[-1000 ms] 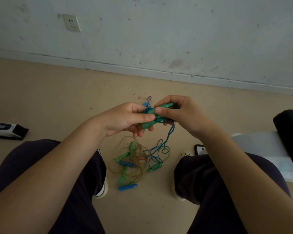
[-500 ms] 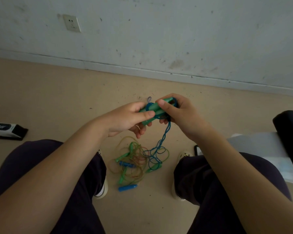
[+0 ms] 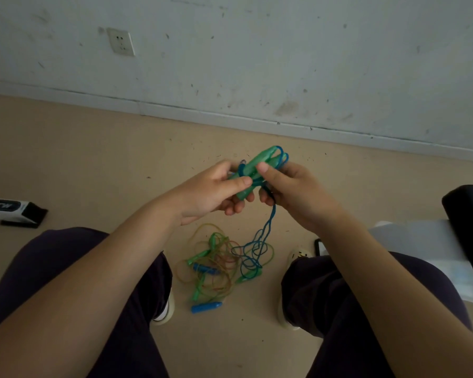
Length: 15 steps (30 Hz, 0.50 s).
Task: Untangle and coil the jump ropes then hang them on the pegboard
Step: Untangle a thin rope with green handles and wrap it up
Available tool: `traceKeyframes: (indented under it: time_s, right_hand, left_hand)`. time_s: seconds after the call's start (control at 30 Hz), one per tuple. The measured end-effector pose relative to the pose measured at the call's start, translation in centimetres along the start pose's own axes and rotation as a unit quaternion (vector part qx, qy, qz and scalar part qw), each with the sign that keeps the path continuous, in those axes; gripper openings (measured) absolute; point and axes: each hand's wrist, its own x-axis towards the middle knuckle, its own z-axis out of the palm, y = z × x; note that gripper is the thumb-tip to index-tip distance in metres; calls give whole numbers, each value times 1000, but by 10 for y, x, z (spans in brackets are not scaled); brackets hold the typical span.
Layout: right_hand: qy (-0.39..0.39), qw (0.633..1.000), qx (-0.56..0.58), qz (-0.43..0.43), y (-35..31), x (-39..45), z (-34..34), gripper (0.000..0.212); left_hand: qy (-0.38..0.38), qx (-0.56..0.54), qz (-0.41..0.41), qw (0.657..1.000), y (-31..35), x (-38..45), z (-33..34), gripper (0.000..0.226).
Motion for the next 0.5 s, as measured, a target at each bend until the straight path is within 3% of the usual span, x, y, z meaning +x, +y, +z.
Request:
traceKeyframes:
  time_s: [0.2, 0.4, 0.5]
  right_hand:
    - [-23, 1000, -18, -12, 0, 1, -2, 44]
    - [2, 999, -44, -23, 0, 0, 2, 19]
    - [18, 998, -55, -21, 0, -1, 4, 22]
  left_hand:
    - [-11, -48, 31, 998, 3, 1, -1, 39]
    - [-19, -83, 29, 996, 7, 1, 0, 44]
    - [-18, -78, 36, 996, 7, 2, 2, 43]
